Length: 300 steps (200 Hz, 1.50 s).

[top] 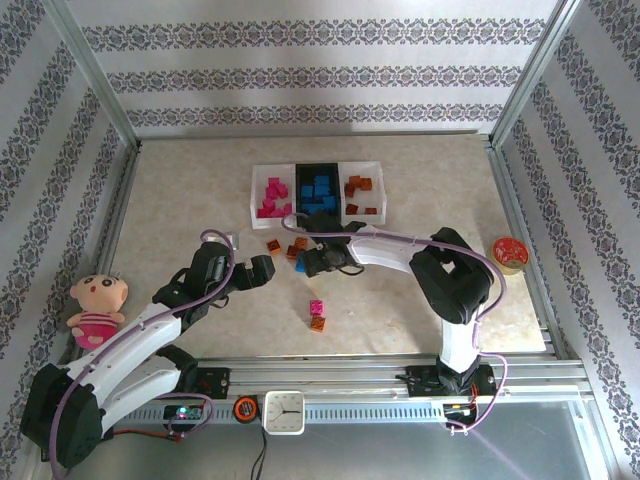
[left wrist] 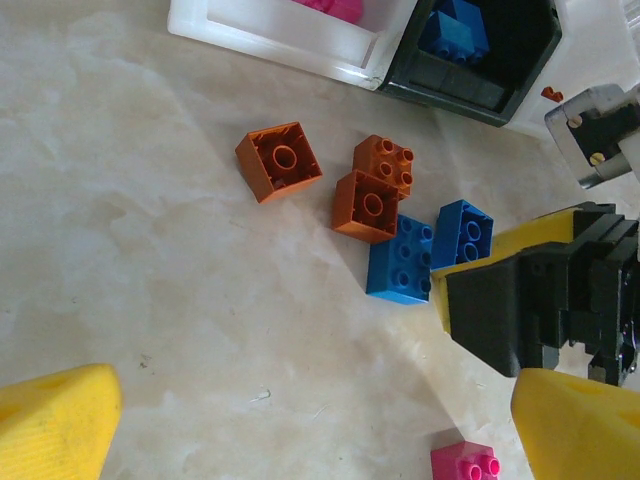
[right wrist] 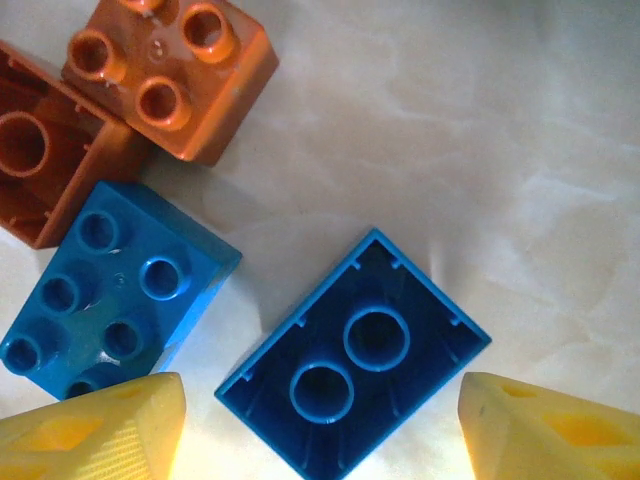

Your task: Sort the legos into containers by color

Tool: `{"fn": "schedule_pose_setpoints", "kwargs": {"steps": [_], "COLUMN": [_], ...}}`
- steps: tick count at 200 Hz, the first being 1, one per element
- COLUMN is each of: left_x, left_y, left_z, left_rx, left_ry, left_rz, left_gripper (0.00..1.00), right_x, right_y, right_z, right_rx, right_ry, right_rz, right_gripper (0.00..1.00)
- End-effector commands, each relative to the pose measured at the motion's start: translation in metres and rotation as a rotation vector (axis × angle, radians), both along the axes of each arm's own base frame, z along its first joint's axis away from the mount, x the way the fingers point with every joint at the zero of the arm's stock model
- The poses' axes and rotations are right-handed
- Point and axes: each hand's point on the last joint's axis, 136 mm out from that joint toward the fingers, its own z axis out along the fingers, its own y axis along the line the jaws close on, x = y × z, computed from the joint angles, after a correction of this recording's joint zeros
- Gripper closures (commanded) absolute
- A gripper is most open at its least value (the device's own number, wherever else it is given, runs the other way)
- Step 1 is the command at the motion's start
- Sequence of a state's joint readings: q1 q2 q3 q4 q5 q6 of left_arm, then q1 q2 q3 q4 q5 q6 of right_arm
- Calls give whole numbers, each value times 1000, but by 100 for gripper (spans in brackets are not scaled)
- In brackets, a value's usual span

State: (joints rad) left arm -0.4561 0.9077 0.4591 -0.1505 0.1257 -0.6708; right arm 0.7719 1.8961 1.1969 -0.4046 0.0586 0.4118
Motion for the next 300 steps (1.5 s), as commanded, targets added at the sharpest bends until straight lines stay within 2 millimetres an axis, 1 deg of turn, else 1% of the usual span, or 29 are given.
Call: {"fn": "schedule_pose_setpoints", "kwargs": {"steps": [1,9,20,47,70,102,122,148,169,191,209,217,230,239,241,251,252,253,254,258,268,281,300], "left_x": [1,1,1,1,1,2,1,2,2,3,3,3,4,4,4,4,4,4,4,4,4,5,5], "left_y": [9,9,9,8,7,6,5,5,5,4,3,3,2,1,1,0,0,0,0,0,-1,-1,-3], "left_z": [-2,-3,-3,-4,-5,-6,-9,-11,-13,-15,-16,-17,-19,-20,-21,-22,-22,-22,-23,-23,-25,-26,-27], "left_rx": [24,23,23,24,22,18,20,23,25,23,22,21,19,20,22,24,25,25,25,27,33,39,44], "left_ry": [11,12,13,16,17,17,25,31,36,39,42,43,47,53,54,59,60,60,61,62,69,75,80], "left_rz": [26,27,26,21,18,12,9,8,7,7,5,4,1,-4,-5,-7,-8,-9,-10,-11,-19,-25,-37], "left_gripper": [0,1,0,0,0,0,0,0,1,0,0,0,0,0,0,0,0,0,0,0,0,0,0], "right_x": [13,15,16,12,7,0,-6,-15,-18,-12,4,13,34,51,55,75,76,80,81,91,110,131,154], "right_y": [0,-3,-8,-22,-29,-40,-45,-45,-41,-31,-19,-14,-6,-3,-2,2,1,3,2,4,3,4,5], "right_z": [-2,-4,-8,-15,-13,-4,8,33,59,91,118,124,135,134,136,135,132,136,132,134,128,121,113], "right_rx": [9,-3,-19,-36,-23,0,29,80,127,185,220,222,220,206,208,209,204,211,205,208,194,179,151], "right_ry": [-11,-11,-1,13,5,-13,-25,-45,-73,-124,-181,-197,-230,-242,-249,-250,-244,-252,-247,-252,-244,-240,-243], "right_rz": [-43,-52,-63,-84,-82,-70,-60,-27,-6,13,26,26,16,-4,-11,-41,-45,-49,-52,-68,-104,-139,-176], "right_gripper": [27,28,31,46,57,66,68,70,71,71,71,71,71,71,71,71,71,71,71,71,71,70,70]}}
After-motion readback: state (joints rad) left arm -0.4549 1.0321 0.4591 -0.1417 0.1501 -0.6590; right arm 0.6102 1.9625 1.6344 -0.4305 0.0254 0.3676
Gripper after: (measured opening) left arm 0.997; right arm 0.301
